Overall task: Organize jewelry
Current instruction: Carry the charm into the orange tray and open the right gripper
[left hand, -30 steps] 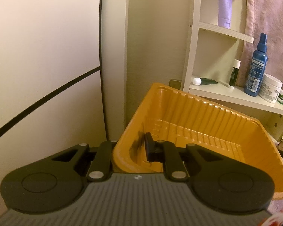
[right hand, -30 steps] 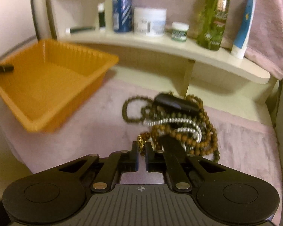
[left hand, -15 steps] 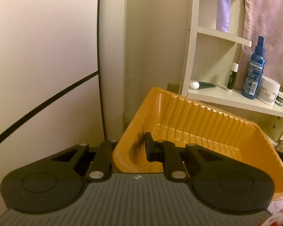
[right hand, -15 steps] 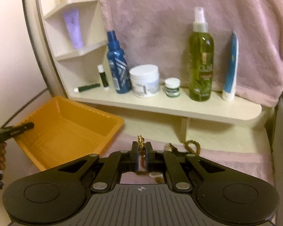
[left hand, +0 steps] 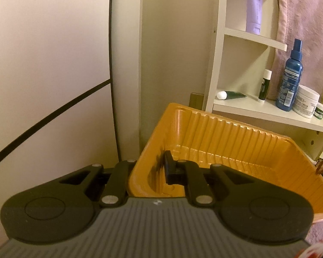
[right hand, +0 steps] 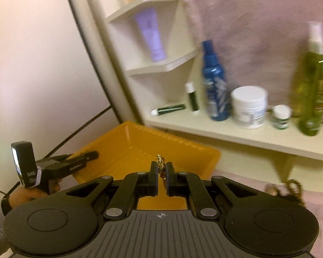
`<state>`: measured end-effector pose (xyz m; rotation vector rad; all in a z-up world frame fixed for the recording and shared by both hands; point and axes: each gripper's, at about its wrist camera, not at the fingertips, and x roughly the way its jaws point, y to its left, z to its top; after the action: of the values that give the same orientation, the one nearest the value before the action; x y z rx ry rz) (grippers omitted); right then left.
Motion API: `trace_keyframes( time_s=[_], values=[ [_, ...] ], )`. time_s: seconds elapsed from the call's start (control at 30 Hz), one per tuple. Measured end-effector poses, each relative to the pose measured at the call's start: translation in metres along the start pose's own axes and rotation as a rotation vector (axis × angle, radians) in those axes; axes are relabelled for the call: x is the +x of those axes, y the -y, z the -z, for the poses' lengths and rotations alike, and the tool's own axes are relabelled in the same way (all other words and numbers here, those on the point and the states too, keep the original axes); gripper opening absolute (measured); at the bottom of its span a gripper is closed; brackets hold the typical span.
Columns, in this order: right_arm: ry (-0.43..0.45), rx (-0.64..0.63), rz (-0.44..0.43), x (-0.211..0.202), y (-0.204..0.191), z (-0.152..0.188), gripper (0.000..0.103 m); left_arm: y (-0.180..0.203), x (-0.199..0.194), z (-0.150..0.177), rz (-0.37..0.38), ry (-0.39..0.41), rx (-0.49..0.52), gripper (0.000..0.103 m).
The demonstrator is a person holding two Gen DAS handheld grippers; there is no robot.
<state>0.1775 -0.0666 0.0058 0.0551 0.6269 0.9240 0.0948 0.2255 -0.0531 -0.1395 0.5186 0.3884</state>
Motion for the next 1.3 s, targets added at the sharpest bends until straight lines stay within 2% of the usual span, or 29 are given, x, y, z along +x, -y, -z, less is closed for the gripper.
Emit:
trace_keyframes(
  time_s=[0.13,0.27,0.5,0.63,0.9,1.0,1.07,1.13,1.3],
  values=[
    [-0.05,-0.002,-0.012,0.025,-0.005,0.003,0.006,0.001,0.0,-0.002,0.001,0.002,0.006,0.012],
    [-0.102,-0.017,0.012,0.045,-0.006,0.01,0.006,0.003,-0.001,-0.003,0.003,0.009,0.022,0.012],
    [-0.147,0.038,0.023,0.052,0.008,0.022,0.009,0.001,-0.004,0.0,0.01,0.008,0.026,0.011],
    [-0.14,0.061,0.072,0.042,0.018,0.029,0.013,0.001,-0.005,0.002,0.011,0.018,0.038,0.011],
    [-0.155,0.143,0.241,0.001,0.052,0.059,0.018,0.006,-0.013,-0.005,0.014,0.078,0.132,0.011],
    [-0.17,0.161,0.296,-0.012,0.062,0.071,0.026,0.008,-0.016,-0.008,0.014,0.095,0.163,0.011],
    [-0.176,0.168,0.317,-0.016,0.064,0.078,0.035,0.01,-0.017,-0.009,0.012,0.103,0.179,0.011],
    [-0.185,0.16,0.335,-0.018,0.065,0.085,0.039,0.01,-0.02,-0.008,0.011,0.109,0.189,0.011],
    [-0.194,0.118,0.404,-0.013,0.062,0.096,0.04,0.008,-0.02,-0.007,0.008,0.103,0.189,0.011]
  ],
)
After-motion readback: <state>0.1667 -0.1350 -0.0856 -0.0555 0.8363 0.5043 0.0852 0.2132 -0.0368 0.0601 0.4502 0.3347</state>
